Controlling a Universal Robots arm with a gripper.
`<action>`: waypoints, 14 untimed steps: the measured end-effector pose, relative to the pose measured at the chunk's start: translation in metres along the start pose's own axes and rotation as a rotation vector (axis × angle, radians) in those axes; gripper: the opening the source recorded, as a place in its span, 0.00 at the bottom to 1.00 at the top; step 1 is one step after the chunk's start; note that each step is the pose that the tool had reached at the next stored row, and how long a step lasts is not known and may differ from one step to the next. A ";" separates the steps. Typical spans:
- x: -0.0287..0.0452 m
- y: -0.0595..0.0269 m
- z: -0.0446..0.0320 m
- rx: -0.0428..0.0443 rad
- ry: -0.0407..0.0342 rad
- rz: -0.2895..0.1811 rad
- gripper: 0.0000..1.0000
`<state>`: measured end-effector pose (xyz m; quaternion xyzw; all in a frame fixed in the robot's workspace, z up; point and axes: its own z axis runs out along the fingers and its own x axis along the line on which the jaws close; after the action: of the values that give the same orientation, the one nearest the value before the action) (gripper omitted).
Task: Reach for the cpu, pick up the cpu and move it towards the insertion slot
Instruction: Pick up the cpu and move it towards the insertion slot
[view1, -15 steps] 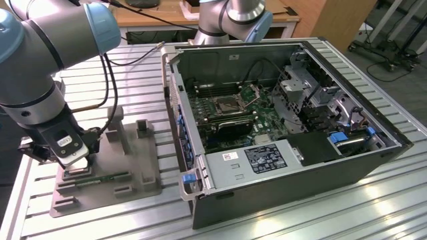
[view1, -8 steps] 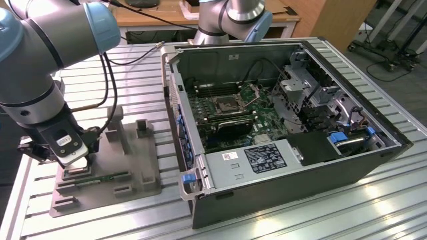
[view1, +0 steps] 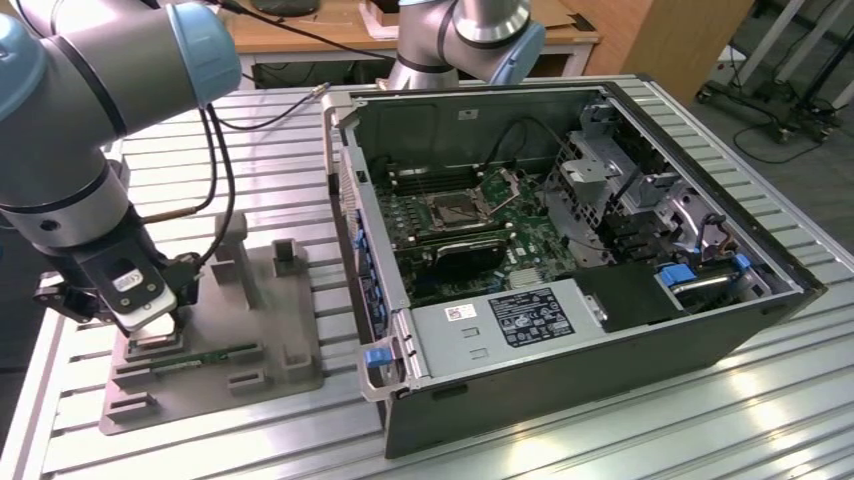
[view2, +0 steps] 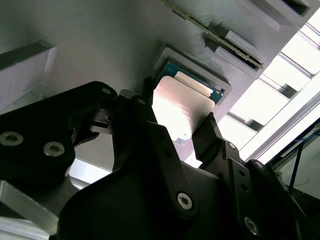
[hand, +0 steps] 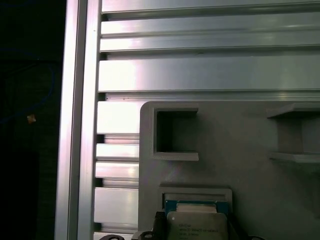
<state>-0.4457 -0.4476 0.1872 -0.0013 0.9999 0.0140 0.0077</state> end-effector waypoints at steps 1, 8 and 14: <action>0.0000 0.0000 -0.0002 -0.0001 0.0000 0.000 0.55; 0.0000 0.0001 -0.0018 -0.0014 0.0005 0.000 0.55; -0.0001 0.0001 -0.0038 -0.0034 0.0011 0.000 0.55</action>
<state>-0.4457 -0.4476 0.1909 -0.0013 0.9999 0.0157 0.0072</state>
